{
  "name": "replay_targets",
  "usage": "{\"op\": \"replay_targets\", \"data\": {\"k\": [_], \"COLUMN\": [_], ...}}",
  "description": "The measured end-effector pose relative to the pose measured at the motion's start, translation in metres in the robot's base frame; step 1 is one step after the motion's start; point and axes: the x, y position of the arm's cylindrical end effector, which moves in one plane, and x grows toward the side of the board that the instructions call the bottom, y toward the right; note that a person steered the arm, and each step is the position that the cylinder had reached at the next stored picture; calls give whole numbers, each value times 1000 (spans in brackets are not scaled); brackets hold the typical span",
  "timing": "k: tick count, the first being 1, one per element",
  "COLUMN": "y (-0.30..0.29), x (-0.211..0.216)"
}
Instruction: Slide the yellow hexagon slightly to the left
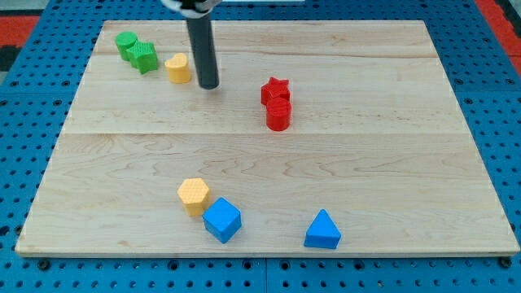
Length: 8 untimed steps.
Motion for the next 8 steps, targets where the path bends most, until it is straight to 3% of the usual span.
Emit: {"op": "replay_targets", "data": {"k": [1,2,3,4,5,6,8], "y": [-66,-44,-26,40,77,49,-19], "x": [-11,7,112,155,173,196,196]}}
